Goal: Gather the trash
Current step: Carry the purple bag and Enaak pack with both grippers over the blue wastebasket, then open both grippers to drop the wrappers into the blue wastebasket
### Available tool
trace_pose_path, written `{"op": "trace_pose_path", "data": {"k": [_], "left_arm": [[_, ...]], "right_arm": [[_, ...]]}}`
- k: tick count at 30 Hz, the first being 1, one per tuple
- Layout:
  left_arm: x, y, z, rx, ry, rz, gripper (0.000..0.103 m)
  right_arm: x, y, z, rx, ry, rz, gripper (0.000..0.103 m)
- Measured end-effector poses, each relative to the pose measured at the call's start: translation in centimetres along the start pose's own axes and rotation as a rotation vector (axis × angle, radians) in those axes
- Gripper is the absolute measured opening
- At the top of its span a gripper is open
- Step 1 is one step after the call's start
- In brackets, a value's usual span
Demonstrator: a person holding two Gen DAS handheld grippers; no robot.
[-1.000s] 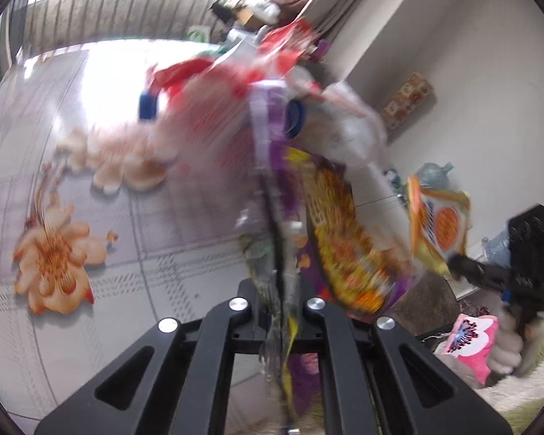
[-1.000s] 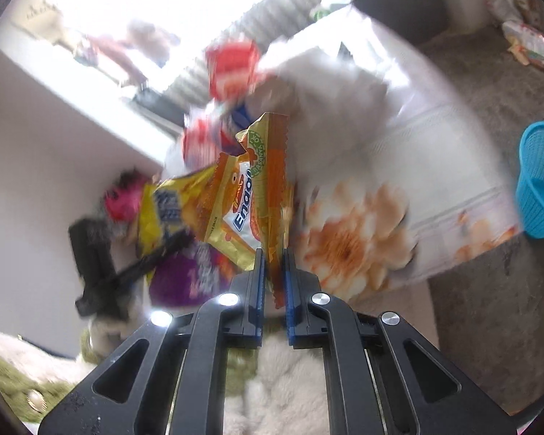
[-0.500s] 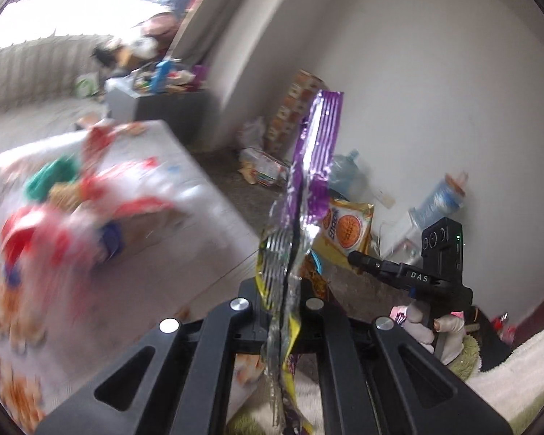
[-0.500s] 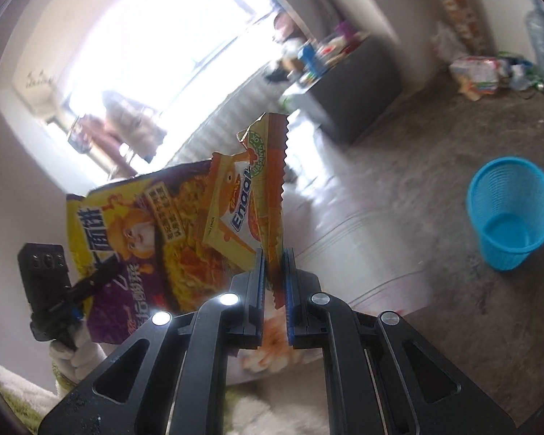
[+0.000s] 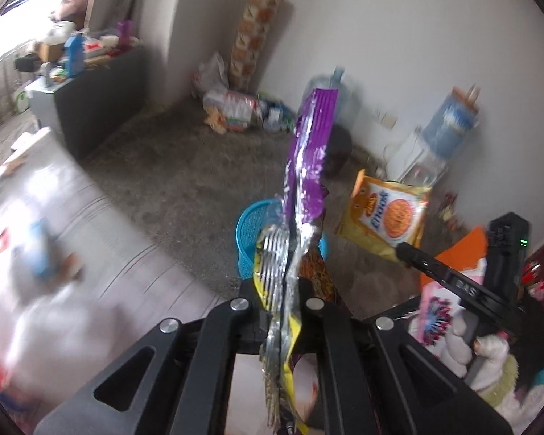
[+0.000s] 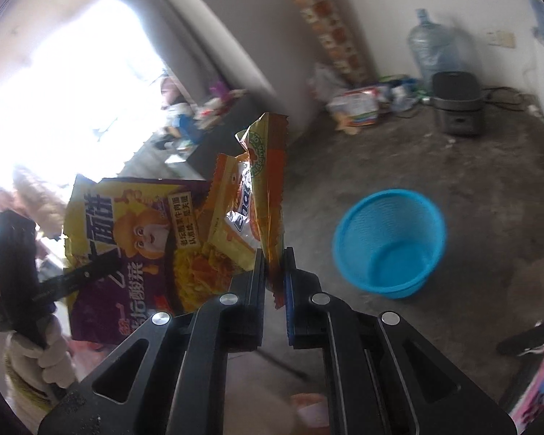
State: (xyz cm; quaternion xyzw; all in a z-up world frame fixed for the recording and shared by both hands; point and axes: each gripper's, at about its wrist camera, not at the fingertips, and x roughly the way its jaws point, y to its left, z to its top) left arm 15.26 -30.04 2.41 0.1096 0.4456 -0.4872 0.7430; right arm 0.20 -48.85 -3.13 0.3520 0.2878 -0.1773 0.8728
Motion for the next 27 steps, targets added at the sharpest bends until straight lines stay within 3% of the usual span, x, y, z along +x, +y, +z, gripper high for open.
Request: {"op": "trace_pose_path", "data": {"k": [6, 11, 16, 17, 19, 21, 27], "left_arm": [[12.8, -2.5, 4.3, 0.122, 0.146, 0.092, 0.002], [22.2, -2.4, 6.4, 0.152, 0.231, 0.155, 0.002], [29.5, -3.0, 8.0, 0.186, 0.261, 0.223, 0.005], [30.8, -3.0, 7.9, 0.188, 0.268, 0.231, 0.007], [32.6, -2.5, 7.9, 0.183, 0.294, 0.241, 0.036], [33.5, -2.0, 7.9, 0.17, 0.288, 0.266, 0.052], [32.0, -1.2, 8.0, 0.098, 0.206, 0.201, 0.061]], "right_arm": [[5.8, -6.4, 0.7, 0.057, 0.074, -0.221, 0.008], [11.2, -10.1, 0.5, 0.117, 0.168, -0.303, 0.008], [16.1, -13.2, 1.2, 0.163, 0.231, -0.369, 0.013], [16.7, -13.5, 1.2, 0.172, 0.24, -0.374, 0.015], [18.4, -15.1, 1.1, 0.204, 0.269, -0.384, 0.036], [19.5, -16.8, 0.7, 0.256, 0.293, -0.379, 0.04], [17.8, -18.1, 0.2, 0.327, 0.275, -0.33, 0.044]]}}
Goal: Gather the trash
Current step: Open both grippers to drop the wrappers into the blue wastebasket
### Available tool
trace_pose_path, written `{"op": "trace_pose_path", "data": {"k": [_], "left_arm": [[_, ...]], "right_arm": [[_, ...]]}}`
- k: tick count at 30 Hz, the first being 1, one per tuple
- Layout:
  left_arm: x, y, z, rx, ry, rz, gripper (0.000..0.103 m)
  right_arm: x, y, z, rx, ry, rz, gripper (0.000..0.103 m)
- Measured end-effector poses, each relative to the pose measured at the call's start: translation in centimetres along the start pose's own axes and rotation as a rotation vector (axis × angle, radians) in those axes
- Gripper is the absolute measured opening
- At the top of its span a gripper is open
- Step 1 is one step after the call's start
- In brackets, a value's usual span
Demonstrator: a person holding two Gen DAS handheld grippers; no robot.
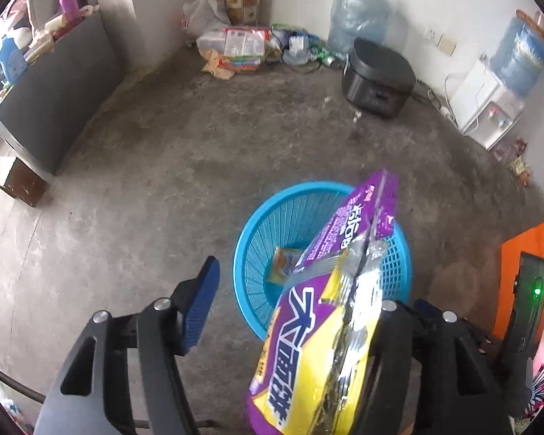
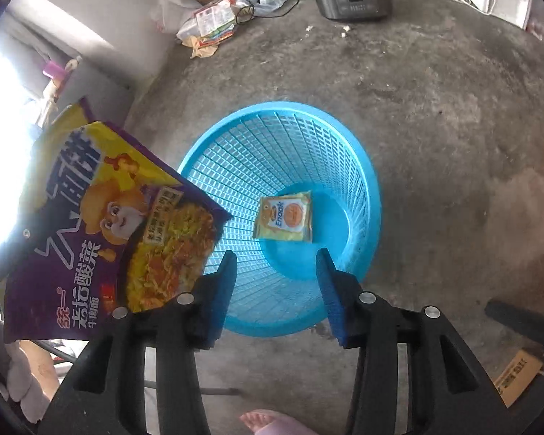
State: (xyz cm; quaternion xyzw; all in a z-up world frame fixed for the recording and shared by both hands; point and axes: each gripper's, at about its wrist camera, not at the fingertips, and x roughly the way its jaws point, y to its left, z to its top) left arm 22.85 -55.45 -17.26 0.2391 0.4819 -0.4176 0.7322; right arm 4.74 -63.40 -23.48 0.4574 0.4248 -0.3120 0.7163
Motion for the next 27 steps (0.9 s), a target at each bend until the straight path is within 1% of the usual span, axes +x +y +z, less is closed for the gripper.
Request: {"op": "trace_pose_path", "data": {"k": [2, 7, 8, 9, 11, 14, 19, 22, 25, 27], "left_arm": [[-1.0, 0.1, 0.1, -0.003, -0.034, -0.005, 0.061], [-3.5, -0.2, 0.5, -0.023, -0.152, -0.064, 0.062], [-3.8, -0.2, 0.5, -0.031, -0.17, -0.072, 0.064], [-3.9, -0.3, 0.7, -0.045, -0.182, -0.078, 0.069], [-3.7, -0.5, 0.8, -0.078, -0.178, -0.104, 0.073], [-2.8, -1.1, 0.8, -0.104, -0.144, -0.103, 0.073], [-3.7, -1.5, 0.7, -0.078, -0.157, -0.095, 0.073], [-5.5, -0.8, 1.0, -0.096, -0.18, -0.099, 0.073], [-9.1, 0.0, 1.0, -0.112, -0.244, -0.114, 0.073], [-12.6, 0.4, 0.7, -0.107, -0.305, -0.128, 0.073]], "right_arm": [[-1.2, 0.0, -0.1, 0.002, -0.021, 0.021, 0.045], [-4.2, -0.4, -0.2, 0.018, -0.068, 0.053, 0.045], [-4.2, -0.4, -0.2, 0.021, -0.073, 0.056, 0.045], [-4.8, -0.5, -0.2, 0.028, -0.08, 0.062, 0.045], [-4.7, -0.8, 0.1, 0.037, -0.087, 0.072, 0.045], [-4.8, -1.1, -0.1, 0.045, -0.089, 0.086, 0.045], [-4.6, -1.7, -0.6, 0.032, -0.084, 0.081, 0.045], [-4.7, -1.7, -1.0, 0.016, -0.082, 0.074, 0.045], [-5.2, -1.5, -1.4, 0.0, -0.099, 0.085, 0.045], [-6.1, -1.1, -1.8, -0.019, -0.121, 0.089, 0.045]]}}
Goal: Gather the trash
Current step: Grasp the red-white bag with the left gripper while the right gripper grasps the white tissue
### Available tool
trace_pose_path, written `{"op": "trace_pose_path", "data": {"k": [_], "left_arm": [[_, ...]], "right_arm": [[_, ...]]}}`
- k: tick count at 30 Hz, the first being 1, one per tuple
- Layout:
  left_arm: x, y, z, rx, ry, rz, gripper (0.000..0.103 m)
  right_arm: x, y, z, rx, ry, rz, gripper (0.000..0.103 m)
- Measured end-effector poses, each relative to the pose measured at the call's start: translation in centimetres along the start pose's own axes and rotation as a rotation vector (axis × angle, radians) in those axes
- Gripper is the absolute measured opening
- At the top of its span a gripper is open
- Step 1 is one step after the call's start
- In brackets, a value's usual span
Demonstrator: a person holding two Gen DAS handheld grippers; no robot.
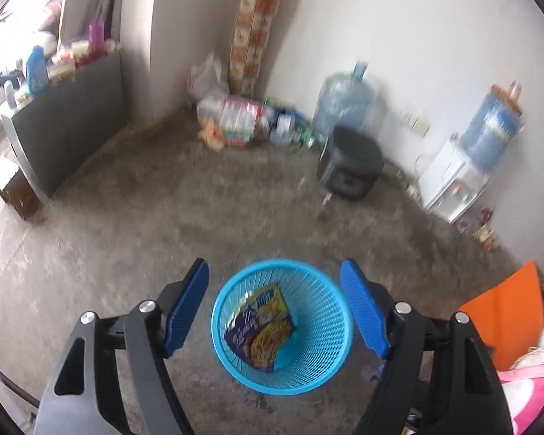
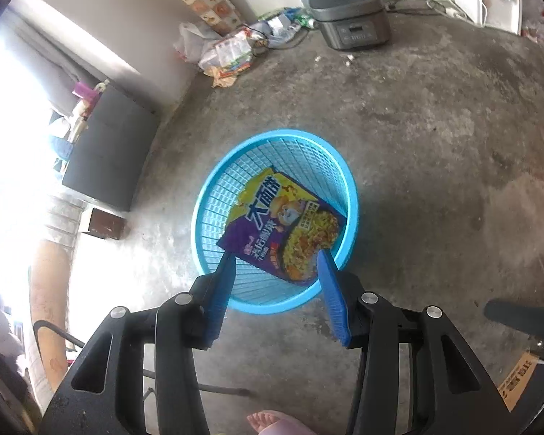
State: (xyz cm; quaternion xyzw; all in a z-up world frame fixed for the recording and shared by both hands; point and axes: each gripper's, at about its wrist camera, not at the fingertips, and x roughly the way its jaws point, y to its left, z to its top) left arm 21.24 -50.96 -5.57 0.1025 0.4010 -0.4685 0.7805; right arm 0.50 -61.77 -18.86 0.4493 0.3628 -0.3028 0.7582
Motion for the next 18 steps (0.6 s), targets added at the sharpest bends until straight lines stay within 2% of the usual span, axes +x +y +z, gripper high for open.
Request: {"op": "trace_pose_path", "data": {"k": [5, 7, 9, 13, 15, 18], "left_arm": [[-9.6, -0.3, 0.3, 0.022, -0.132, -0.057, 0.073], [-13.2, -0.2, -0.1, 0.018, -0.172, -0.087, 0.076], [-17.4, 0.2, -1.4, 0.005, -0.22, -0.105, 0.082], [-24.0, 1.6, -5.0, -0.027, -0.293, -0.081, 0.091], [-27.0, 2.7, -7.2, -0.05, -0.321, -0.056, 0.094], [-31.1, 4.7, -10.8, -0.093, -0.372, 0.002, 0.098]], "right_arm": [[-4.5, 3.6, -0.5, -0.137, -0.132, 0.015, 0.047], [-6.7, 5.7, -0.7, -0.212, -0.206, 0.015, 0.063], [-9.3, 7.9, -1.2, -0.291, -0.291, 0.034, 0.073], [-14.3, 12.2, -2.9, -0.451, -0.46, 0.077, 0.096], [-16.5, 14.2, -4.2, -0.522, -0.536, 0.1, 0.096], [-18.1, 16.4, -5.3, -0.604, -0.568, 0.12, 0.096]]}}
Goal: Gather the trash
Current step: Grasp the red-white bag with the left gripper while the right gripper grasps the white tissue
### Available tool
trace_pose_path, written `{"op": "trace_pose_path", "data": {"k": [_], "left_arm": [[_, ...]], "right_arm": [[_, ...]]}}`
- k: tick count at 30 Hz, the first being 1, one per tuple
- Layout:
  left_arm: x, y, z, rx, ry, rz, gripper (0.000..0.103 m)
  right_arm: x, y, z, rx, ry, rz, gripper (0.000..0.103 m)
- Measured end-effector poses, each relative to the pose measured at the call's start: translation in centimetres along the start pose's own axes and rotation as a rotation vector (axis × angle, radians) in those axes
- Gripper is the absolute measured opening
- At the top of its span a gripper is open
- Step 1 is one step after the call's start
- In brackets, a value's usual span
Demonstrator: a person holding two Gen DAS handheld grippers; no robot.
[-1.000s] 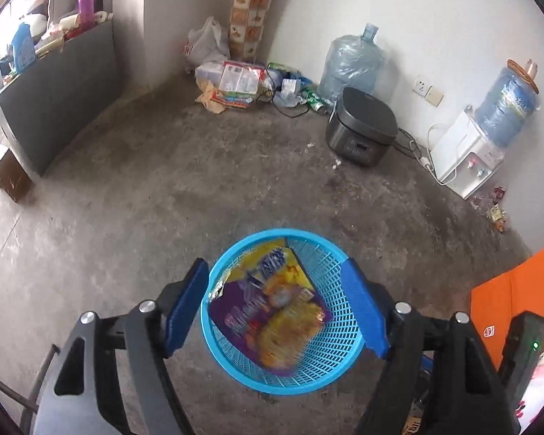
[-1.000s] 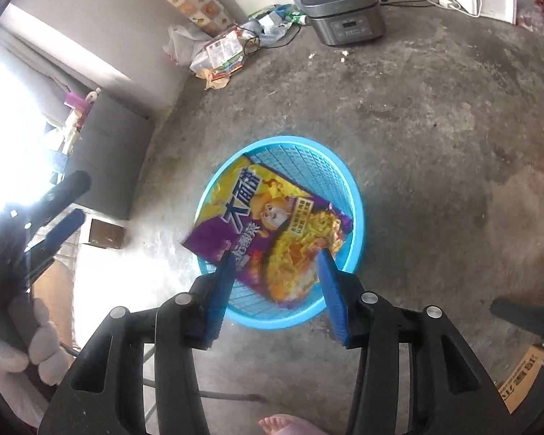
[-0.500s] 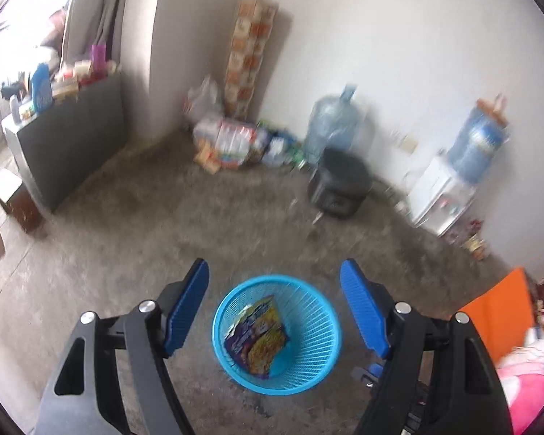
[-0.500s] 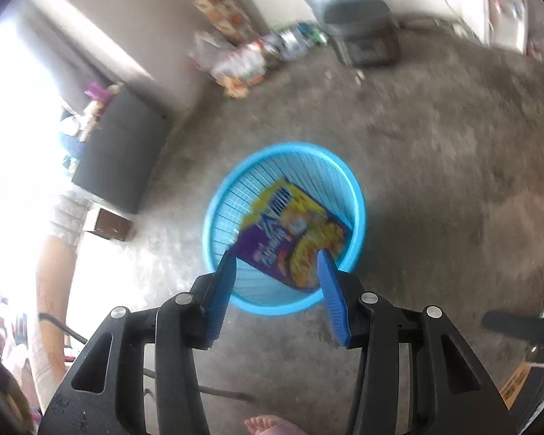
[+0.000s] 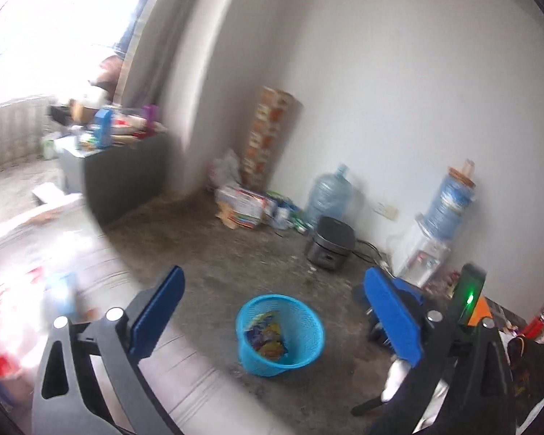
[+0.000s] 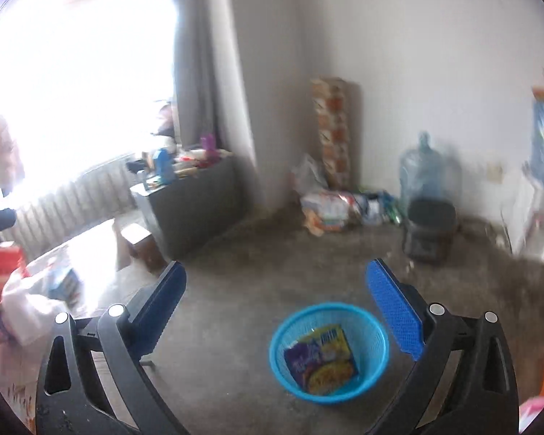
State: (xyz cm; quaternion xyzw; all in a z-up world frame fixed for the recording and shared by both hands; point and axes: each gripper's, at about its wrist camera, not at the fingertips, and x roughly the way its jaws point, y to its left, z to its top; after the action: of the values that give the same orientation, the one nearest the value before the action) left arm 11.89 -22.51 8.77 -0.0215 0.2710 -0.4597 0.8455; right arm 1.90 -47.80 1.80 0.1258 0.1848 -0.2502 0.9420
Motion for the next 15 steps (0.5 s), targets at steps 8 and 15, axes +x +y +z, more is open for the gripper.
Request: {"op": "trace_pose_path", "data": {"k": [8, 15], "left_arm": [[-10.5, 7.1, -3.5, -0.107, -0.094, 0.212, 0.098], [-16.9, 12.2, -6.1, -0.132, -0.156, 0.34, 0.098]], "right_arm": [[-2.7, 5.0, 0.8, -0.086, -0.012, 0.15, 0.096], [-2.6, 9.8, 1.6, -0.104, 0.025, 0.295, 0.096]]}}
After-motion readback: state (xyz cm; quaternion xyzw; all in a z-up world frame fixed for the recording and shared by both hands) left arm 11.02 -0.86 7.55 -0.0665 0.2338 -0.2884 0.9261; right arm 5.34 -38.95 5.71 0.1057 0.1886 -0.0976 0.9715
